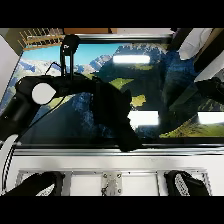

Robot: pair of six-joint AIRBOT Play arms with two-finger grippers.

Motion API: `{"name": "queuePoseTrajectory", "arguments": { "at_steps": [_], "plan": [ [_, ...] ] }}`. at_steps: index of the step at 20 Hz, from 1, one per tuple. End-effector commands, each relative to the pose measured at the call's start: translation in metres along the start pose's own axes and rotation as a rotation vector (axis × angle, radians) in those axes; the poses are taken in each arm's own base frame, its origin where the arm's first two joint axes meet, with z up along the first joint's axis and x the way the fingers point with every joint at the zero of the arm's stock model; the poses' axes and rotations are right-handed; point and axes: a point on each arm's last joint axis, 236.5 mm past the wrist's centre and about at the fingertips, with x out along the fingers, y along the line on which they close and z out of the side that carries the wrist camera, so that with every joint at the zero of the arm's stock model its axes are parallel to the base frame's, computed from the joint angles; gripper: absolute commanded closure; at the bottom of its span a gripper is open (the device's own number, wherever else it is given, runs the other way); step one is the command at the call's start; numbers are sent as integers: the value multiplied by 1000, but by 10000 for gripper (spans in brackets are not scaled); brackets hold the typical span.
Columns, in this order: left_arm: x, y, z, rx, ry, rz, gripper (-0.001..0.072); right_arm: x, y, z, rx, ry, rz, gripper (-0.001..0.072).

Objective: Fold the clothes and pants, and hang the long-sleeved shirts on hangers.

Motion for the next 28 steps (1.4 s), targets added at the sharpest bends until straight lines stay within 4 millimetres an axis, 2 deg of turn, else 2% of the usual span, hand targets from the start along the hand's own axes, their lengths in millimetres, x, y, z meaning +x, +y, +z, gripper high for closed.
{"name": "queuePoseTrajectory", "arguments": {
  "at_steps": [1, 3, 5, 8, 10, 11, 13, 16, 20, 21, 22, 23, 24, 27, 28],
  "plan": [
    [23, 91, -39, -220, 155, 143, 155, -3, -3, 1, -5, -3, -12, 700],
    [21, 125, -85, -352, 263, 177, 155, -3, -2, -3, -5, 15, -7, 700],
    [20, 141, -144, -473, 375, 183, 155, -3, -1, -6, -5, 26, -3, 700],
    [32, 136, -215, -593, 481, 124, 154, -1, -1, -7, -4, 31, -2, 700],
    [47, 124, -241, -637, 507, 63, 155, 2, -3, -8, 2, 40, -2, 700],
    [54, 119, -247, -662, 508, 36, 155, 4, -4, -10, 5, 51, -1, 700],
    [70, 113, -254, -713, 503, -13, 155, 9, -5, -18, 12, 86, 4, 700],
    [87, 108, -254, -740, 513, -56, 155, 19, -2, -31, 11, 147, 25, 700],
    [106, 94, -256, -684, 565, -76, 158, 46, 11, -54, -19, 247, 81, 700],
    [110, 92, -256, -678, 573, -81, 301, 56, 15, -63, -20, 286, 99, 700],
    [112, 91, -254, -674, 577, -87, 613, 68, 18, -73, -20, 323, 111, 700],
    [112, 93, -247, -664, 571, -94, 699, 81, 16, -83, -32, 360, 106, 700],
    [107, 99, -237, -635, 570, -93, 699, 96, 12, -93, -50, 396, 93, 701],
    [79, 135, -205, -520, 531, -19, 700, 142, 8, -122, -67, 507, 90, 698],
    [71, 144, -197, -498, 515, 2, 700, 160, 10, -133, -66, 545, 97, 669]
  ]
}}
